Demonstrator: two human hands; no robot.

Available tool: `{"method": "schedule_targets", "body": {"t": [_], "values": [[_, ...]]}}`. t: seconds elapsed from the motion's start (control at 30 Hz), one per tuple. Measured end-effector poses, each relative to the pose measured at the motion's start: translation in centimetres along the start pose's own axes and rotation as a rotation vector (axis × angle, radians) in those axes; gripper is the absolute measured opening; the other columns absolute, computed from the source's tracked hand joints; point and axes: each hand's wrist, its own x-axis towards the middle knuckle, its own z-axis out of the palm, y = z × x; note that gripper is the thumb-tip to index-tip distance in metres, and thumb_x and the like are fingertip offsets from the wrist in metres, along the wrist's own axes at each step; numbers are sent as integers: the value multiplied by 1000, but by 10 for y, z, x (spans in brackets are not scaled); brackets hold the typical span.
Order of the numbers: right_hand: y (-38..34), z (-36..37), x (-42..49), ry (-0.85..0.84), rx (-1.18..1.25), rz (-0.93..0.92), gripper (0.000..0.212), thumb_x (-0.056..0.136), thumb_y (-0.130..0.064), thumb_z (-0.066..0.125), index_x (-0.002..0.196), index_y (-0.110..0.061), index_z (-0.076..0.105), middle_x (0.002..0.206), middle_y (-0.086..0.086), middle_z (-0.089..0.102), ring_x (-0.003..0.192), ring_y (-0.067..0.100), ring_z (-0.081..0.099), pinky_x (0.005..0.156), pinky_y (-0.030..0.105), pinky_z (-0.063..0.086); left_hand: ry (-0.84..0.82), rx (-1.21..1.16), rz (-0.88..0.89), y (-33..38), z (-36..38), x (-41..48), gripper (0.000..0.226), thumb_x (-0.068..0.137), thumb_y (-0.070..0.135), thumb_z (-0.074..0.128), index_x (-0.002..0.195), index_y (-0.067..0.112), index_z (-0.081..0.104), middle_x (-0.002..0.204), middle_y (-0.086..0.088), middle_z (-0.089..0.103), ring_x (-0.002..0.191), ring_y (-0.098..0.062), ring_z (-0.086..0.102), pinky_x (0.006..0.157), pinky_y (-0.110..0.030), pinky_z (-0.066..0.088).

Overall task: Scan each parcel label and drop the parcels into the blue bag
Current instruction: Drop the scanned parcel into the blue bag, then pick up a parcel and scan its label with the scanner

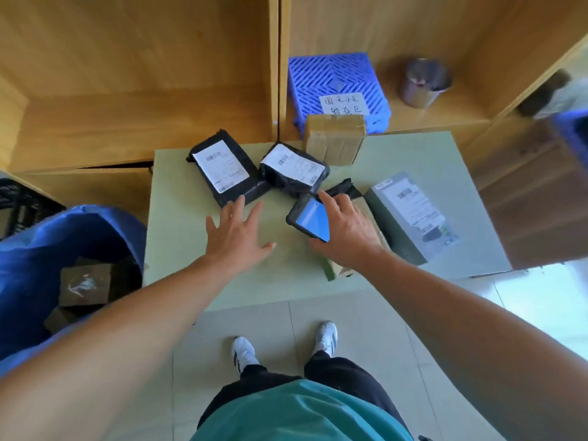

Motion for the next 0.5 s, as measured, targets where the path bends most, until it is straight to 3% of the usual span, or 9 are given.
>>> {"method": "schedule_targets", "body": {"t": [0.1,0.3,0.5], "values": [[49,-8,-17,9,-10,101,100,78,-52,71,157,-24,16,136,6,41,123,30,47,98,45,46,-18,-6,92,52,10,7,97,81,74,58,157,32,13,167,-8,6,152,-33,10,116,-66,21],[124,-21,-31,32,-21,215,101,76,-53,74,155,-25,18,132,8,43,115,33,51,87,46,49,-38,16,240,135,24,14,94,80,72,60,154,30,22,167,-8,3,152,-33,8,117,-64,22],[166,-13,-34,53,-9,248,99,74,-56,72,153,-25,20,131,9,43,113,34,52,87,47,49,10,108,304,176,45,23,92,78,75,57,150,22,38,160,-13,21,147,-35,20,114,-53,31]]}}
